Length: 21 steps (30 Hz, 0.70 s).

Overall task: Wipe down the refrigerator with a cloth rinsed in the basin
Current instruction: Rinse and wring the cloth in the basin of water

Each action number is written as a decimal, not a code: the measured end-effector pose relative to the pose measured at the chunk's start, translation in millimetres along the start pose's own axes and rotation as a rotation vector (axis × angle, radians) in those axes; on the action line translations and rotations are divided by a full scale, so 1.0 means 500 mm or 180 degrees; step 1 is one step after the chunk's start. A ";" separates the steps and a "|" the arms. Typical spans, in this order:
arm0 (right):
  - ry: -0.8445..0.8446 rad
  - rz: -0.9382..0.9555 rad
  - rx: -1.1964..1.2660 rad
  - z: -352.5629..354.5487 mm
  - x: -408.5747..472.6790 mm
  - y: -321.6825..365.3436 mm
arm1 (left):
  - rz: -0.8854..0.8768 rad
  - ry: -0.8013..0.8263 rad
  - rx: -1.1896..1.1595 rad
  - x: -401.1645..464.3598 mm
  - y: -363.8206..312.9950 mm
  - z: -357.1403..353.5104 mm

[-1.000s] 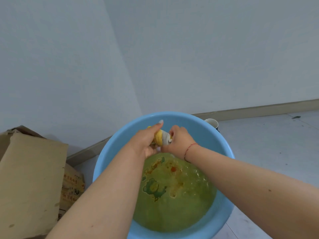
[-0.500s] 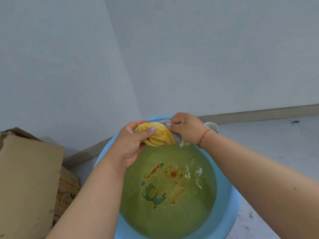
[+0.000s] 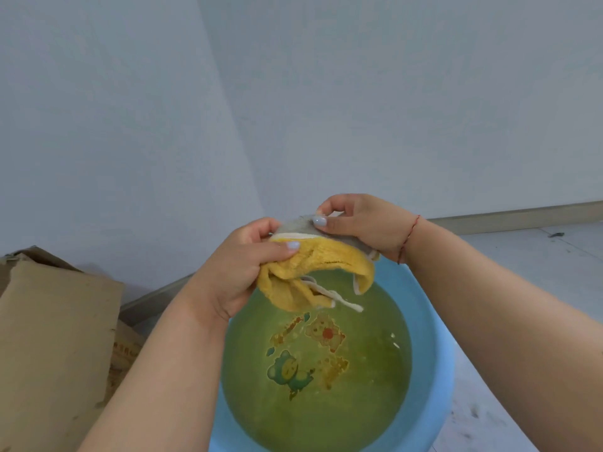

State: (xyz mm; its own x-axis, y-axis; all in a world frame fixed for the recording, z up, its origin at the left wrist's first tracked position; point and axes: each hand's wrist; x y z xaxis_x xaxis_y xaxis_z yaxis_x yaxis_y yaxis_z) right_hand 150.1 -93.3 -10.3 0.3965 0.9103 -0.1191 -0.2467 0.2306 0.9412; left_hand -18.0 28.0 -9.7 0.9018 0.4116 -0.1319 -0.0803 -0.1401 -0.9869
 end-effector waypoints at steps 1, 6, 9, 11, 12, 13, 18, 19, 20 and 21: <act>0.0288 -0.0123 0.0295 0.006 -0.002 -0.011 | -0.0123 -0.0117 -0.0142 0.001 -0.003 0.001; 0.0537 0.0071 0.1587 0.022 -0.005 -0.033 | -0.0220 -0.0214 -0.0290 -0.004 -0.011 0.007; 0.0163 0.0356 0.1619 0.034 -0.013 -0.005 | 0.0006 0.0078 0.0550 -0.010 -0.012 0.000; 0.0227 0.0530 0.1320 0.030 -0.024 0.024 | -0.0189 0.0058 0.0827 -0.012 -0.022 -0.018; 0.0201 0.0638 0.1191 0.025 -0.029 0.041 | -0.0408 -0.0061 0.0921 -0.012 -0.027 -0.027; 0.0079 0.0728 0.1093 0.019 -0.032 0.056 | -0.0649 -0.0260 0.1006 -0.011 -0.031 -0.037; -0.0850 0.0049 0.1221 -0.001 -0.016 0.046 | -0.1130 -0.1154 0.0623 0.003 -0.031 -0.045; -0.0944 -0.0070 0.1336 -0.004 -0.012 0.037 | -0.1102 -0.1224 0.0590 0.005 -0.029 -0.043; -0.1028 -0.0075 0.1476 -0.004 -0.009 0.031 | -0.1069 -0.1281 0.0577 0.007 -0.027 -0.043; -0.1069 -0.0016 0.1585 -0.004 -0.006 0.029 | -0.1024 -0.1335 0.0566 0.008 -0.024 -0.042</act>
State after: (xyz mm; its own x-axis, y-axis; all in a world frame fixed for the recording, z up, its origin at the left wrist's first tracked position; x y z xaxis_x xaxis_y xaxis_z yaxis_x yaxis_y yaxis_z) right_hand 143.7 -92.2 3.0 0.6742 0.7325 -0.0939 0.1677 -0.0280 0.9854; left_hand -4.5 12.4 3.8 0.6493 0.7368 0.1886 0.0678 0.1910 -0.9792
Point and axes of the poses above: each hand's wrist, its own x-axis towards the middle knuckle, its own z-axis out of the back of the hand, y = z × x, and after that the axes turned 1 degree about -z, right-handed
